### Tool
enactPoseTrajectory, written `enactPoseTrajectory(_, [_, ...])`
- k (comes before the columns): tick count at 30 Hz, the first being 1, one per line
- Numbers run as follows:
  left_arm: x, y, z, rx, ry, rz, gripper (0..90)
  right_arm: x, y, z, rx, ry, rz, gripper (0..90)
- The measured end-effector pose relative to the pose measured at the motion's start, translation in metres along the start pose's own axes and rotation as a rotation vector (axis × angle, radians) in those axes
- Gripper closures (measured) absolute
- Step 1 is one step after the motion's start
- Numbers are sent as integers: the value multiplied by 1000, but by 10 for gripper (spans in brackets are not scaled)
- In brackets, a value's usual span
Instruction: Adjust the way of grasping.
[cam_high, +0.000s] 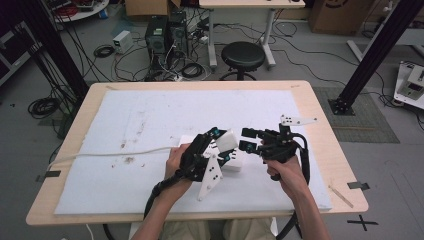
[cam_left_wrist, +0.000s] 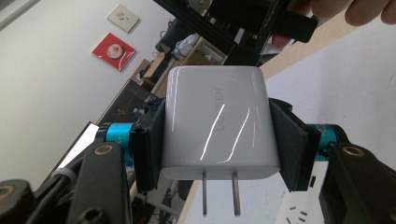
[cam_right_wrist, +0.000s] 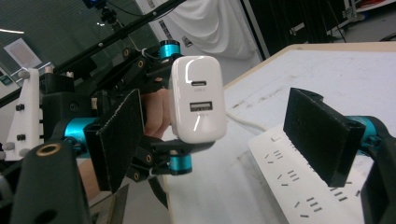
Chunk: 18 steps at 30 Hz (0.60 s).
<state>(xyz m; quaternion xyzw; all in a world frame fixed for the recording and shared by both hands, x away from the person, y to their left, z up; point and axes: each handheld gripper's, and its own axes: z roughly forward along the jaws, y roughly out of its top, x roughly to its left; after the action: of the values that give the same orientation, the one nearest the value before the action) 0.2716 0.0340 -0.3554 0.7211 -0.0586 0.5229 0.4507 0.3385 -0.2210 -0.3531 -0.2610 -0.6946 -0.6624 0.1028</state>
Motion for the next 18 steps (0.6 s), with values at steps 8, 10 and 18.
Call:
enactPoseTrajectory(8, [-4,3,5,-11,1,-19,424,0,0,8,-1,18,10,208])
enactPoseTrajectory(10, [-5,3,6,-18,-1,-22,424,0,0,10,6,23,13,221])
enactPoseTrajectory(18, [-7,5,8,-16,-12,-13,424,0,-1,15,22,36,21,250])
